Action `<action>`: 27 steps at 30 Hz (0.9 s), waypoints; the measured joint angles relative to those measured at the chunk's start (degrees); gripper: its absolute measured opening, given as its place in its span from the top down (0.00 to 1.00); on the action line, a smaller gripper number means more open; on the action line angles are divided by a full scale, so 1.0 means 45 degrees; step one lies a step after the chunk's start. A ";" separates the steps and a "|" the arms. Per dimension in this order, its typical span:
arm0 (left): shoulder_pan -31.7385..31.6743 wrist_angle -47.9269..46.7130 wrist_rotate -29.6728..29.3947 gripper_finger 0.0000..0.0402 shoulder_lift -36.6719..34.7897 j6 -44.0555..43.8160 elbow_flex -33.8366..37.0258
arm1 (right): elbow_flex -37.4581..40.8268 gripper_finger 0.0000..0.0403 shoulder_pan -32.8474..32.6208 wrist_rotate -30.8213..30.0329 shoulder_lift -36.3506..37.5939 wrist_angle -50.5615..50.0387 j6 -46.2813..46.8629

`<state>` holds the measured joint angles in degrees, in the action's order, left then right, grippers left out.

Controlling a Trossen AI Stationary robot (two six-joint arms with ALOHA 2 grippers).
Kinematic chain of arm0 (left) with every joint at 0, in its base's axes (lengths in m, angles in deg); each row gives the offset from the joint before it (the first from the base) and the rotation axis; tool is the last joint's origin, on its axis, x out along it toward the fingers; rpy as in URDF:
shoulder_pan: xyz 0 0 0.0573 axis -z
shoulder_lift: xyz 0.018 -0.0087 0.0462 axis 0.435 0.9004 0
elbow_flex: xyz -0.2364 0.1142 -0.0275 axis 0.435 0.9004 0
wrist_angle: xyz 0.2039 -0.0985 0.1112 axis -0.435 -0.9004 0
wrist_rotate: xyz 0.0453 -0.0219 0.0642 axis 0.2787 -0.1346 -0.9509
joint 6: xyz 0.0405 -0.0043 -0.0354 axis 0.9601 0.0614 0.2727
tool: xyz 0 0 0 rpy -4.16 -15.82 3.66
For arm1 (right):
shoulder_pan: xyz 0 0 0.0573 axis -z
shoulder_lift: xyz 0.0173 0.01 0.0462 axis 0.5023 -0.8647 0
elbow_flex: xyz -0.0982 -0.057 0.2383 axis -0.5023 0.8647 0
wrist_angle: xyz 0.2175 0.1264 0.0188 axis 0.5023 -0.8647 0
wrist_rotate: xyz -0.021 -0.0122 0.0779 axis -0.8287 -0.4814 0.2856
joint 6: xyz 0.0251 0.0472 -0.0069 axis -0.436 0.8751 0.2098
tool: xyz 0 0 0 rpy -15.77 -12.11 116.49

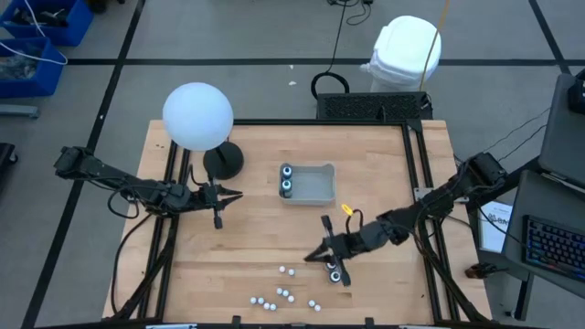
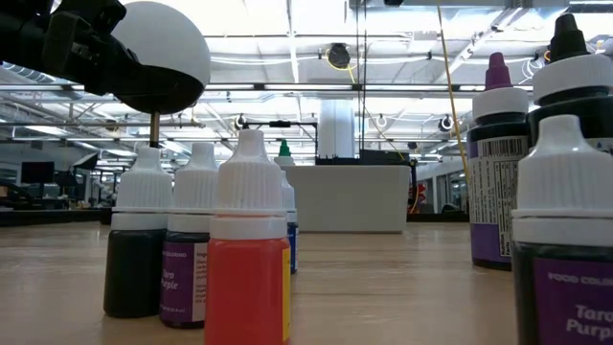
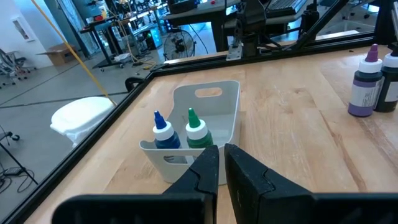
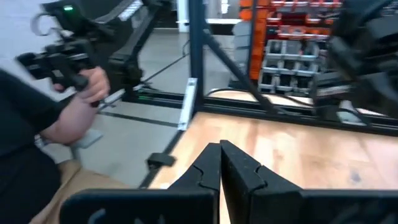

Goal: Pick & Place food coloring
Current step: Put the big purple food coloring bottle into the gray bin

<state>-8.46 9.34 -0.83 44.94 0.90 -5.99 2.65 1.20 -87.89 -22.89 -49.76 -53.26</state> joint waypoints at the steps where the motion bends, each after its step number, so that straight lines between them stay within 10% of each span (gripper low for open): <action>1: 0.0000 0.0000 0.0000 0.91 0.0002 -0.0002 0.0000 | 0.0000 1.00 -0.0186 -0.0061 0.0000 0.0000 -0.0026; 27: 0.0000 0.0005 0.0000 0.91 -0.0003 -0.0090 0.0000 | 0.3555 1.00 -0.1218 -0.1321 0.0152 0.2608 -0.0344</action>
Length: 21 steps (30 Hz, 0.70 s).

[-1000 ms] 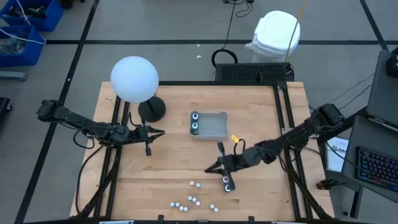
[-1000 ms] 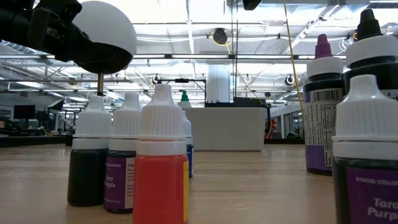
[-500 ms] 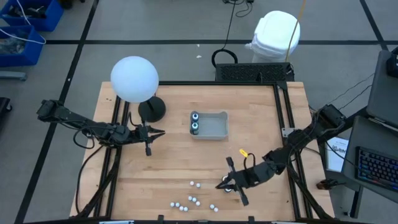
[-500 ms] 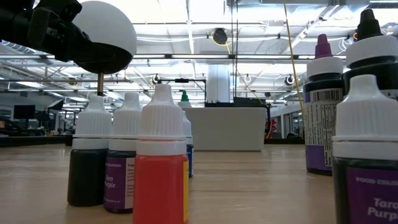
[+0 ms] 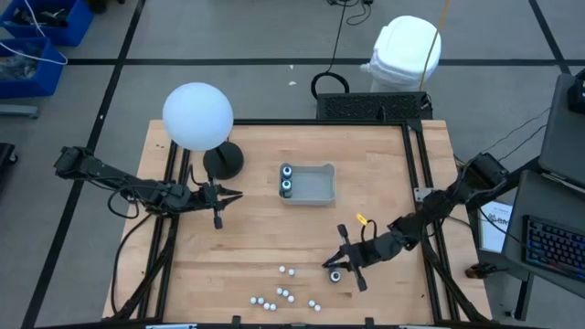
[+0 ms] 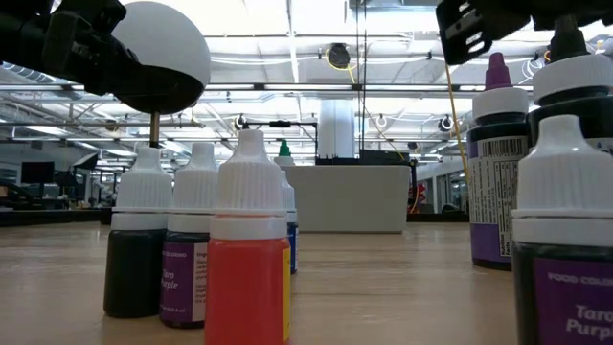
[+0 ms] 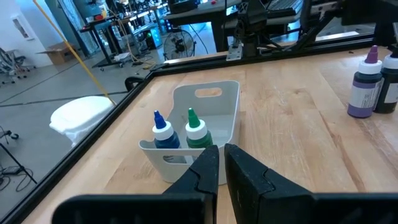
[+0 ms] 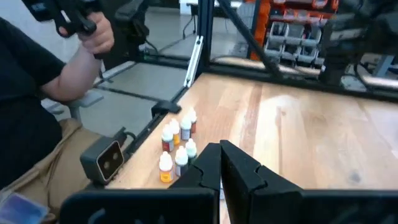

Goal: Pick & Place food coloring
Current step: Put the big purple food coloring bottle into the gray bin

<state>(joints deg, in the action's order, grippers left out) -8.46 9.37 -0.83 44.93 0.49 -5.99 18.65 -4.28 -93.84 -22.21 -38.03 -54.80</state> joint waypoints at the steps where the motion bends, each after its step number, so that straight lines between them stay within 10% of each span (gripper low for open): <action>1: 0.0000 0.0000 0.0000 0.91 0.0005 0.0000 0.0000 | 0.0087 1.00 0.0067 0.0001 0.0043 0.0247 -0.0024; 14: 0.0002 -0.0054 0.0000 0.91 0.0002 0.0004 0.0000 | 0.0943 1.00 0.0241 0.0013 0.0314 0.0505 -0.0024; 21: 0.0001 -0.0053 0.0000 0.91 0.0004 0.0038 0.0000 | 0.0943 0.84 0.0236 0.0015 0.0314 0.0451 -0.0023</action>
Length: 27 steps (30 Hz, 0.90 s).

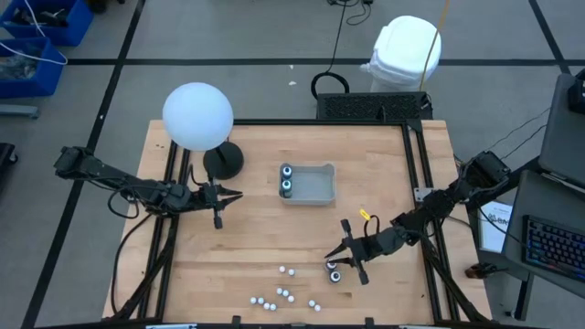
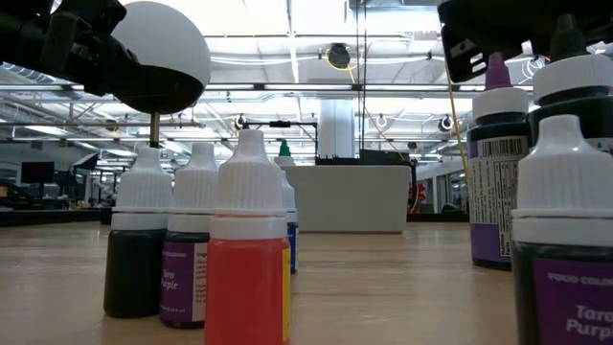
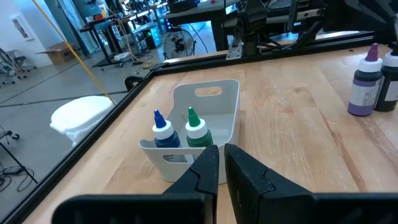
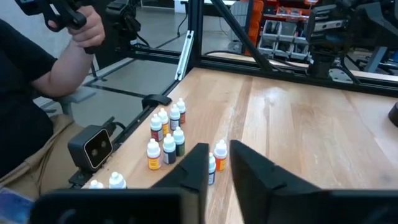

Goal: Pick & Place food coloring
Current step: Put the big purple food coloring bottle into the gray bin

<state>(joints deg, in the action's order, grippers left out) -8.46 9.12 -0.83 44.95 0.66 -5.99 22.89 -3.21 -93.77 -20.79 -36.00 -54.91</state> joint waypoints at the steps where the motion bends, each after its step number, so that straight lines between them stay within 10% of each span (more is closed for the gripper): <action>1: -0.0001 0.0000 0.0000 0.91 0.0001 -0.0001 0.0000 | 0.0000 0.81 0.0000 0.0003 0.0000 0.0000 0.0002; 12: 0.0004 0.0000 0.0001 0.91 0.0000 -0.0043 0.0000 | 0.0101 0.52 0.0000 0.0042 -0.0005 -0.0075 0.0039; 27: -0.0001 0.0005 0.0000 0.91 0.0001 -0.0038 0.0000 | 0.1916 0.53 -0.0019 0.0091 -0.0019 0.1909 0.0660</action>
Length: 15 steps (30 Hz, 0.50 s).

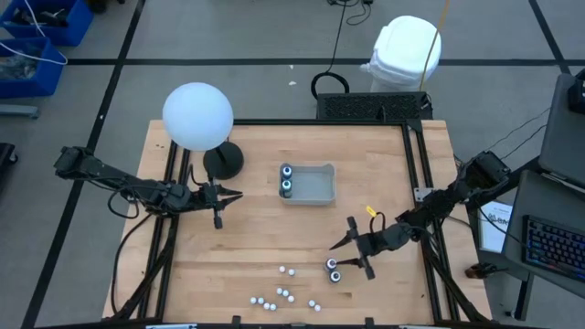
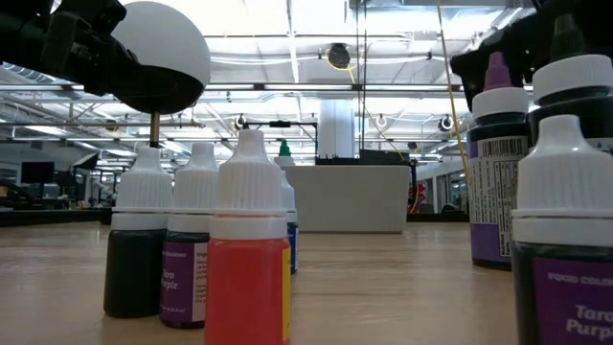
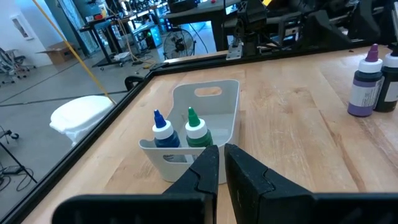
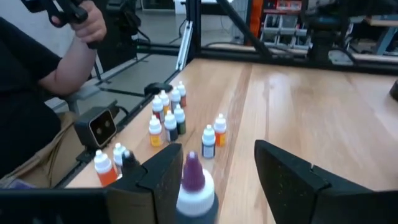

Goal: Pick & Place food coloring
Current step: Put the big purple food coloring bottle into the gray bin

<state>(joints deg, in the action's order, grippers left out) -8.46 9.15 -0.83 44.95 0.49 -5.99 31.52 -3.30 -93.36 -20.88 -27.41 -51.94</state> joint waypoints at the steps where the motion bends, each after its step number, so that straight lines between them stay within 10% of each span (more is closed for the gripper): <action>1: 0.0001 0.0000 0.0001 0.91 0.0000 0.0000 0.0000 | 0.0070 0.53 0.0000 0.0000 0.0000 0.0000 0.0077; 15: 0.0001 0.0010 0.0001 0.91 -0.0002 0.0005 0.0000 | 0.0143 0.51 0.0000 0.0243 -0.0765 0.0819 0.0710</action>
<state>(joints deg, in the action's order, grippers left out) -8.46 9.19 -0.83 44.94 0.51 -5.99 32.16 -3.30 -92.27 -24.33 -23.72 -48.74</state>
